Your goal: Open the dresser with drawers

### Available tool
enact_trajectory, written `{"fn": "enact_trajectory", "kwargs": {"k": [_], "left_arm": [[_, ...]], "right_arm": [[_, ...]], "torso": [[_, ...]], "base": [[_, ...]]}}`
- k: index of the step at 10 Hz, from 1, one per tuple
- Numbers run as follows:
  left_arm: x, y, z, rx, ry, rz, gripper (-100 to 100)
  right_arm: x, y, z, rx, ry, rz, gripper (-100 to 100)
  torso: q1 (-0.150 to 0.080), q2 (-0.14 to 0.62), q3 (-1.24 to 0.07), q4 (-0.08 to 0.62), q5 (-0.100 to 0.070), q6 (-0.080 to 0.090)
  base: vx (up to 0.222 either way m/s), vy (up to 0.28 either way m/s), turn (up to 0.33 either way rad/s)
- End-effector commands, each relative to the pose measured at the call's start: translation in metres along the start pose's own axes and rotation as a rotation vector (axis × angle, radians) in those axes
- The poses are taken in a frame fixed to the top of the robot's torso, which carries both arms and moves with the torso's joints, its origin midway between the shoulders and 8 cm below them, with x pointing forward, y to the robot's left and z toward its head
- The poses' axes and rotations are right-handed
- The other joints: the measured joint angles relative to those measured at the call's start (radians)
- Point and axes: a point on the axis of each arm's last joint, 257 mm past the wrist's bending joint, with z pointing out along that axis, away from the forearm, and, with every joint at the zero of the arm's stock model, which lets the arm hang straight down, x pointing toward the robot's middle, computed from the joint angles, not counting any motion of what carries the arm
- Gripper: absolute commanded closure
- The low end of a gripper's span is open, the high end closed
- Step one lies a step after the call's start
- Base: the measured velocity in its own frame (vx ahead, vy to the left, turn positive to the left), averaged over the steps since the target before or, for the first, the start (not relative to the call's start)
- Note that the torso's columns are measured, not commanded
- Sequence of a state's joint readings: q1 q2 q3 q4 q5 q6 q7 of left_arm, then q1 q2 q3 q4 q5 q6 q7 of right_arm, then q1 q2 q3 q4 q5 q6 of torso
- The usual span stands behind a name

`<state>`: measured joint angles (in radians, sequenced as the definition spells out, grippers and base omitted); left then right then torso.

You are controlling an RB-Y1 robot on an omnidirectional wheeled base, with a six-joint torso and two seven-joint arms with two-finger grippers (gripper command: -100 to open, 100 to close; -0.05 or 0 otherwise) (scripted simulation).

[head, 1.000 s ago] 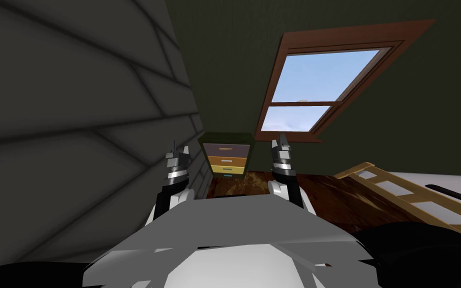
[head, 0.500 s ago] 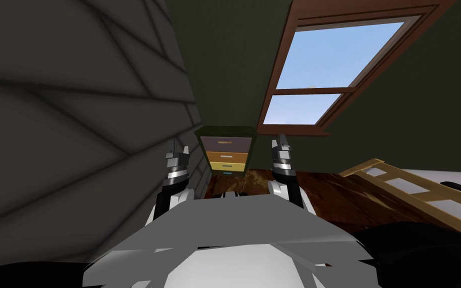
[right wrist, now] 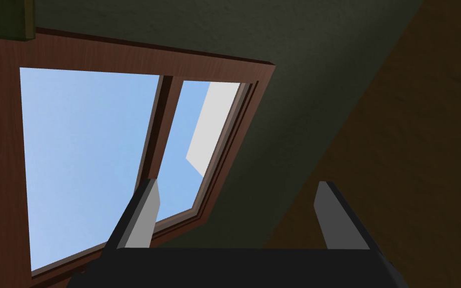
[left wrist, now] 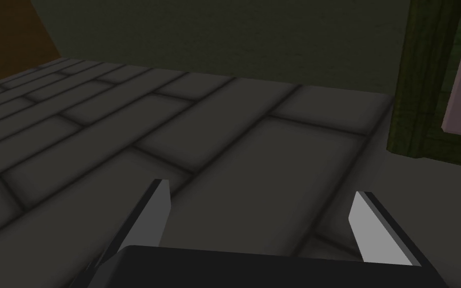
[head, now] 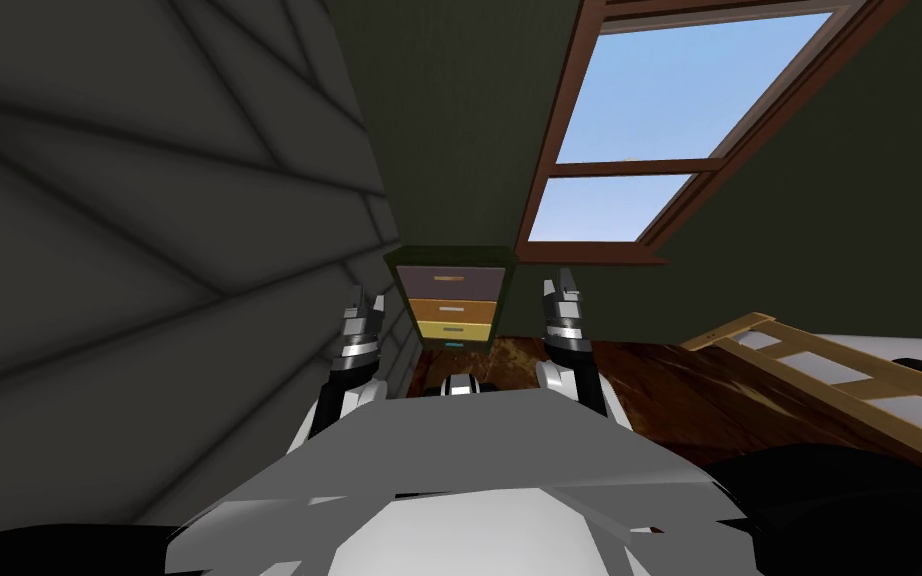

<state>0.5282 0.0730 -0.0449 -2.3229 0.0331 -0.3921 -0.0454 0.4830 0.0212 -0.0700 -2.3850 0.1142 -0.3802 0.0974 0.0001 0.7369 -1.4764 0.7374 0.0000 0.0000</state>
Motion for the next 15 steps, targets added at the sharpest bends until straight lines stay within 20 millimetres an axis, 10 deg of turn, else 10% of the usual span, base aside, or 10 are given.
{"fn": "enact_trajectory", "kwargs": {"k": [1,15], "left_arm": [[0.006,0.022,-0.004,-0.026,0.044,0.015,-100],[0.014,0.154,-0.050,-0.203,0.126,0.038,-100]], "right_arm": [[0.000,0.000,0.000,0.000,0.000,0.000,0],[0.000,0.000,0.000,0.000,0.000,0.000,0]], "torso": [[0.000,0.000,0.000,0.000,0.000,0.000],[0.000,0.002,0.001,0.001,0.000,0.000]], "base": [[0.038,-0.008,-0.021],[0.044,-0.008,-0.028]]}}
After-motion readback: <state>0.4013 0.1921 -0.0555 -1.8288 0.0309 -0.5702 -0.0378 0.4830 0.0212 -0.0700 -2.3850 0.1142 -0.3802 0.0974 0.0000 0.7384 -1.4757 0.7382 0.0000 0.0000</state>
